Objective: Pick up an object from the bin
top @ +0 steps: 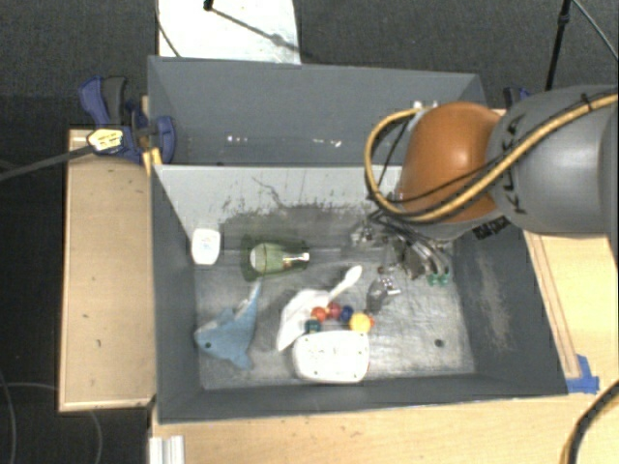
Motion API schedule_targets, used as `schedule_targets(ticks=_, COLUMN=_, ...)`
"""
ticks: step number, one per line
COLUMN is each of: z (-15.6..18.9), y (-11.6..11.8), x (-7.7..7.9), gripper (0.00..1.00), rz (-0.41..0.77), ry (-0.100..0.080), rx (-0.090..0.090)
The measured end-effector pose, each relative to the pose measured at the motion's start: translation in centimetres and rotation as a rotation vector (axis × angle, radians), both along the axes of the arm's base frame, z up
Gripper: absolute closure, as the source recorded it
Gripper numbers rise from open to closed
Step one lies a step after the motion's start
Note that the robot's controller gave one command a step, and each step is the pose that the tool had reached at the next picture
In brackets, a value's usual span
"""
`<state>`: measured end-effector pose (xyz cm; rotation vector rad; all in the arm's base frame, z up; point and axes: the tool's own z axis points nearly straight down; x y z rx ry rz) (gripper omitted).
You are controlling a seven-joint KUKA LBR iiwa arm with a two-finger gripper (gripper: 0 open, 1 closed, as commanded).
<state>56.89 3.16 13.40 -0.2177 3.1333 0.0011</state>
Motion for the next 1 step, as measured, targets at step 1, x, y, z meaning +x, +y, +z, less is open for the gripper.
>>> schedule_targets(ticks=1, z=-3.63, y=3.9, x=-0.38, gripper=0.0, rz=0.153, ry=-0.003, rx=0.0)
